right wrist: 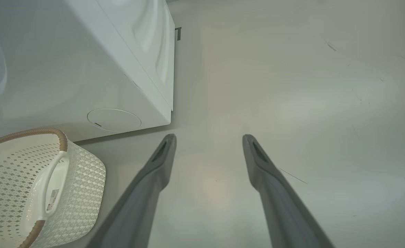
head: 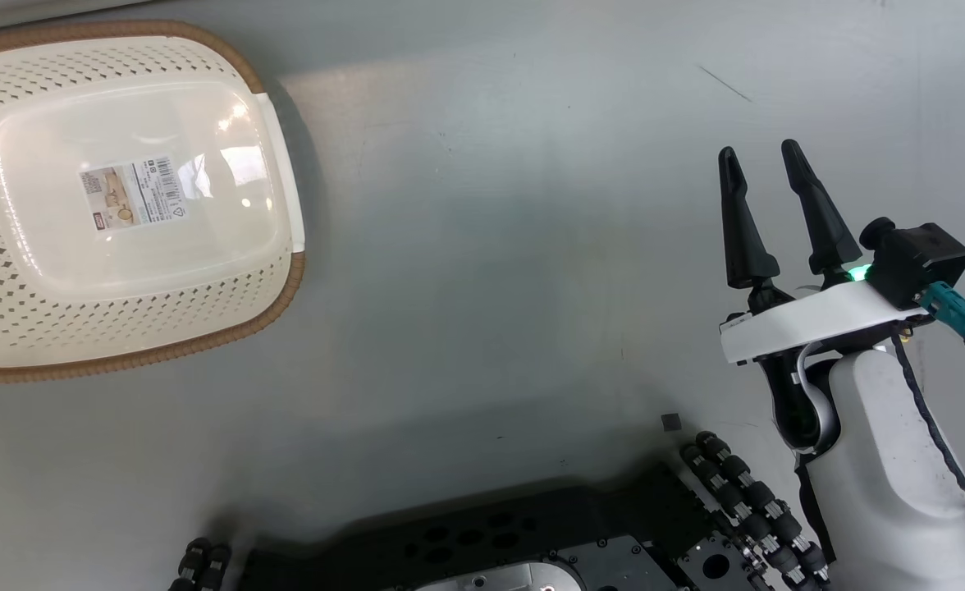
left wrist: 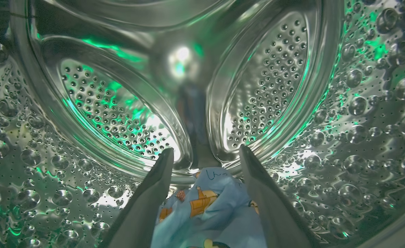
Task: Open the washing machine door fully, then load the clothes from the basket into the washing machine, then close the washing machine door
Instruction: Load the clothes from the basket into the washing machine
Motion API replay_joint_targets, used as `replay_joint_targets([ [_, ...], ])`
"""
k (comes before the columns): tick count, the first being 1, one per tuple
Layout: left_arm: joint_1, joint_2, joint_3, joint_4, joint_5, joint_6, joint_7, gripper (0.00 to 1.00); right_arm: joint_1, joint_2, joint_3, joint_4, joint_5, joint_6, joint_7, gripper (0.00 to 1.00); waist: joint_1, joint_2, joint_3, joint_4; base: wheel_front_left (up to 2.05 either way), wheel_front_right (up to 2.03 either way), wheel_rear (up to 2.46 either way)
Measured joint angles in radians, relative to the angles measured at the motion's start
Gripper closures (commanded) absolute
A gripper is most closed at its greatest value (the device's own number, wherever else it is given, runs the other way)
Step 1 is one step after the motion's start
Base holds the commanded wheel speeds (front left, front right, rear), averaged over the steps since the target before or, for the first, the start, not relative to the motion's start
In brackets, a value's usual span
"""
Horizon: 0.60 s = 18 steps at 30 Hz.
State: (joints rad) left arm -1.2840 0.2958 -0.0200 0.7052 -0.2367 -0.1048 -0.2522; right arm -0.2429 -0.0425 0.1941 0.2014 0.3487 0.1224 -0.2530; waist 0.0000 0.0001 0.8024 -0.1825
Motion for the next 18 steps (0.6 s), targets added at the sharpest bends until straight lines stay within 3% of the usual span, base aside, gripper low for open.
replay_joint_targets([
  [18,0.096,-0.062,0.012,0.017,-0.029,-0.009,-0.002,0.00,-0.002,-0.001,-0.022,0.022,-0.018,0.000,0.000,0.00,0.0000,0.0000,-0.088,0.068,0.00,0.00,0.00],
])
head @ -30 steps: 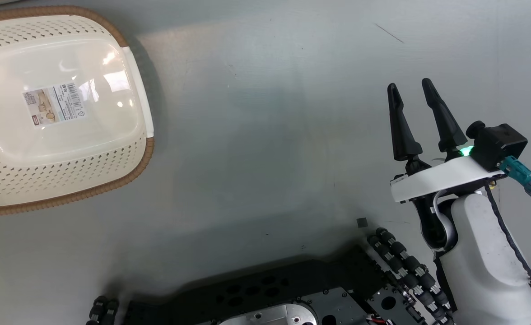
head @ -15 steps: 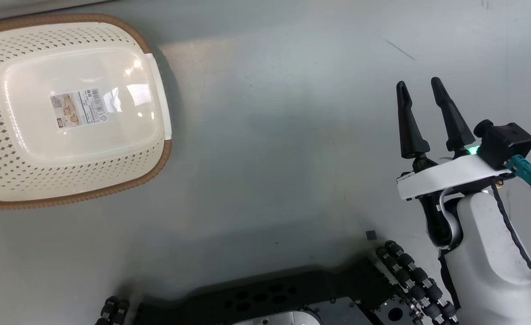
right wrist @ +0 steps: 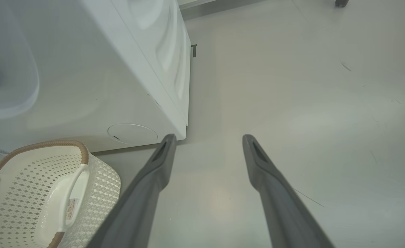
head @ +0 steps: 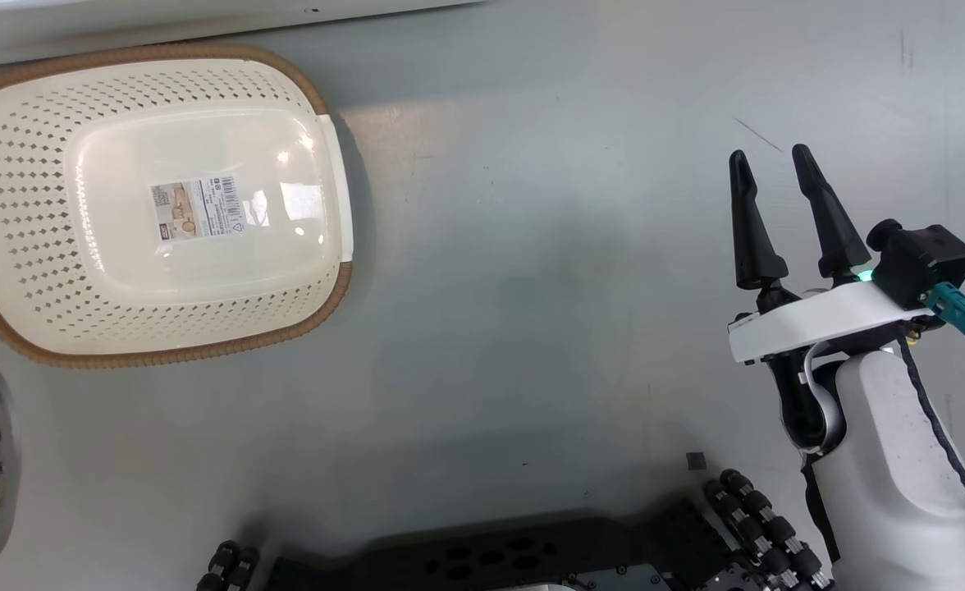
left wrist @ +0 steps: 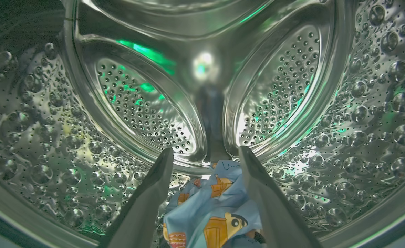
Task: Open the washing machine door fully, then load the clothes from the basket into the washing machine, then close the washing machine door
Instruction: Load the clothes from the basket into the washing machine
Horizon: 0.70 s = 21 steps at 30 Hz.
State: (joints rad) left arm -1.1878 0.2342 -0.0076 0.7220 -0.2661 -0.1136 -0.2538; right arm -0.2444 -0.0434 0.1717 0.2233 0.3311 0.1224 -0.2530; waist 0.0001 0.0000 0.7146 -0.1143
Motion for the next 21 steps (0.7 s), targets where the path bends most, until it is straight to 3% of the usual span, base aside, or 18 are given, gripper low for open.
replay_joint_targets([
  [21,0.202,-0.043,0.012,-0.135,-0.009,-0.002,-0.003,0.00,0.001,-0.002,0.000,0.015,0.000,0.000,0.000,0.00,-0.0001,0.0000,-0.093,0.050,0.00,0.00,0.00],
])
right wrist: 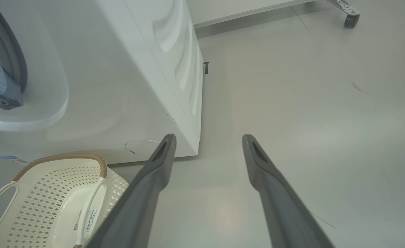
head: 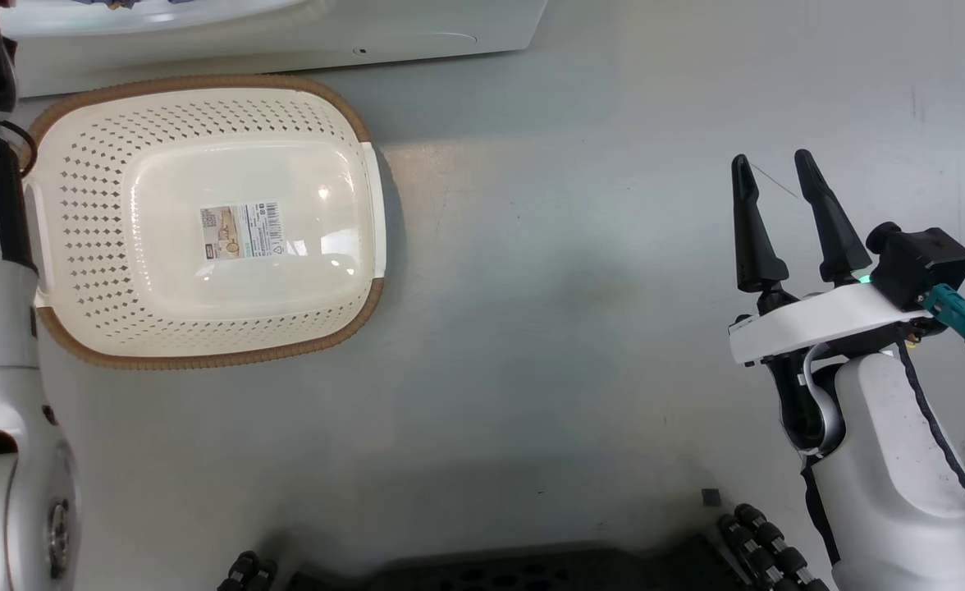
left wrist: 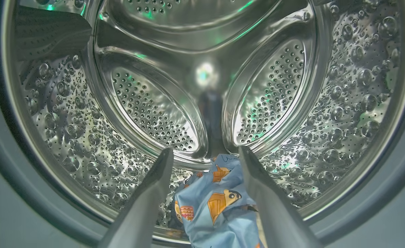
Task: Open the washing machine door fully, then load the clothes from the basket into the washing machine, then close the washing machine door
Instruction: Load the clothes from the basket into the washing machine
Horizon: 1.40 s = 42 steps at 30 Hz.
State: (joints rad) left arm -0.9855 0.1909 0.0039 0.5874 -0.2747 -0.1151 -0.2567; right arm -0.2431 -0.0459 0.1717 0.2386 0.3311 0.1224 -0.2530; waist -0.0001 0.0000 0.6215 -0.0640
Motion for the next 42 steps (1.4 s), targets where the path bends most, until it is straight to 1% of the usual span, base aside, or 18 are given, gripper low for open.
replay_joint_targets([
  [4,0.048,-0.015,0.015,-0.037,0.000,0.000,0.000,0.00,0.000,0.000,0.000,-0.001,0.000,0.000,0.000,0.00,0.0000,0.0000,-0.004,0.002,0.00,0.00,0.00],
  [9,0.116,-0.012,-0.009,-0.091,0.017,-0.004,0.000,0.00,0.000,0.000,0.000,-0.002,0.000,0.000,0.000,0.00,0.0000,0.0000,-0.005,0.004,0.00,0.00,0.00],
  [20,0.277,-0.020,-0.001,-0.230,0.038,-0.008,0.000,0.00,0.001,0.000,0.002,-0.004,-0.008,0.000,0.000,0.00,0.0000,0.0000,-0.002,0.009,0.00,0.00,0.00],
  [29,0.417,-0.061,0.061,-0.312,0.035,-0.006,0.000,0.00,0.001,0.000,0.002,-0.005,-0.007,0.000,0.000,0.00,0.0000,0.0000,0.001,0.011,0.00,0.00,0.00],
  [35,0.517,-0.090,0.091,-0.338,0.035,0.003,0.000,0.00,0.001,-0.001,0.000,-0.012,0.006,0.000,0.000,0.00,0.0000,0.0000,0.002,0.013,0.00,0.00,0.00],
  [42,0.621,-0.114,0.088,-0.346,0.036,0.003,0.000,0.00,0.001,-0.001,0.001,-0.013,-0.007,0.000,0.000,0.00,0.0000,0.0000,-0.001,0.017,0.00,0.00,0.00],
])
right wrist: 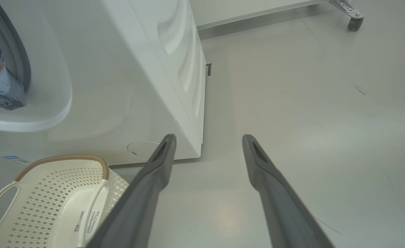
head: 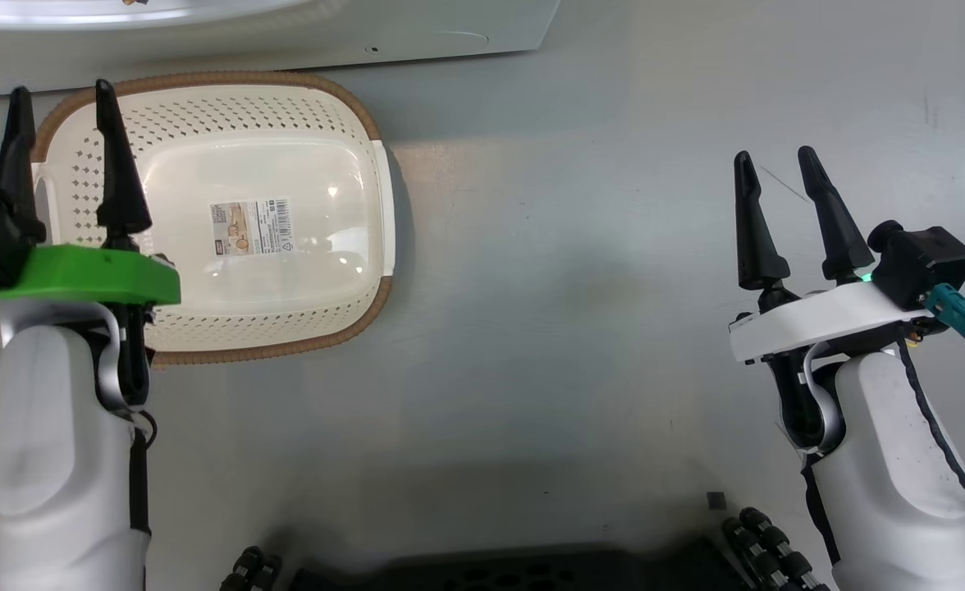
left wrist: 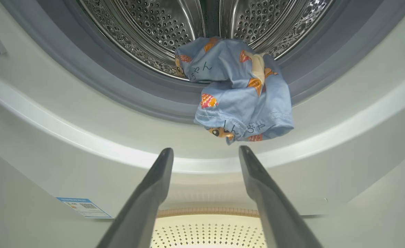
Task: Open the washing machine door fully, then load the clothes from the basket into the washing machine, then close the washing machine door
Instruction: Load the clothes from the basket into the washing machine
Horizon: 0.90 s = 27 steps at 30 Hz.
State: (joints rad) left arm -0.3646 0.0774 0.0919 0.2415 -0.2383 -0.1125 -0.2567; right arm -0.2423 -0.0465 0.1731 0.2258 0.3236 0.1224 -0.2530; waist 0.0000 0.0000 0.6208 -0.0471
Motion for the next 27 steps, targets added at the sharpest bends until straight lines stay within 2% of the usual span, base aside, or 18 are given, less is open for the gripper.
replay_joint_targets([
  [8,0.098,-0.003,-0.003,-0.008,0.004,0.000,0.000,0.00,0.000,0.000,0.000,0.001,0.000,0.000,0.000,0.00,0.0000,0.0000,-0.002,0.004,0.00,0.00,0.00],
  [16,0.148,-0.026,-0.006,-0.017,0.004,-0.001,0.000,0.00,0.000,0.000,-0.003,0.001,-0.001,0.000,0.000,0.00,0.0000,0.0000,-0.002,0.006,0.00,0.00,0.00],
  [27,0.178,-0.029,-0.003,-0.024,0.004,-0.001,0.000,0.00,0.000,0.000,-0.003,0.001,-0.009,0.000,0.000,0.00,0.0000,0.0000,-0.003,0.013,0.00,0.00,0.00],
])
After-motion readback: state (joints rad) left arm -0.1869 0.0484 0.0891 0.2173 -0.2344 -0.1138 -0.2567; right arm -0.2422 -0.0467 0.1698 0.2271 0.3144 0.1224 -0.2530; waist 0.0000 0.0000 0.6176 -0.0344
